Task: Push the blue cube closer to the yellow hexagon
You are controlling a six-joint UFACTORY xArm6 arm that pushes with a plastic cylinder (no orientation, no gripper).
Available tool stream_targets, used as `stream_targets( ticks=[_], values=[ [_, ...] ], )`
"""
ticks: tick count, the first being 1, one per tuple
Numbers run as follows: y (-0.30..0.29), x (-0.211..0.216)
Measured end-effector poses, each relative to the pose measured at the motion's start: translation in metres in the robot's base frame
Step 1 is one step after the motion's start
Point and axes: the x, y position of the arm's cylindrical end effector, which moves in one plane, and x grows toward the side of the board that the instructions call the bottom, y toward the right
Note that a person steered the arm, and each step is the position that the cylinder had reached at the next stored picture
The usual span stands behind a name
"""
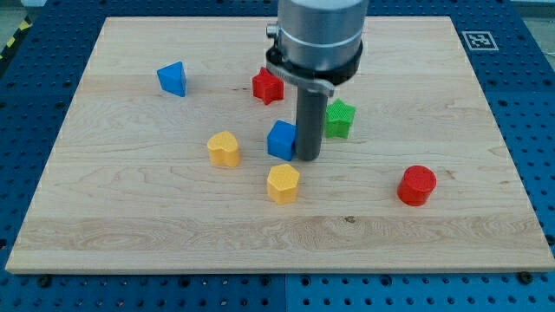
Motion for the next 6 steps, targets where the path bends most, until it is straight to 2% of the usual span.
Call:
stream_targets(
  ticks=[1,2,3,4,6],
  values=[
    [-0.002,-0.036],
    [-0.03,-0.052],
    [-0.043,-0.048],
    [-0.043,-0.016],
    [-0.06,-0.032]
  ],
)
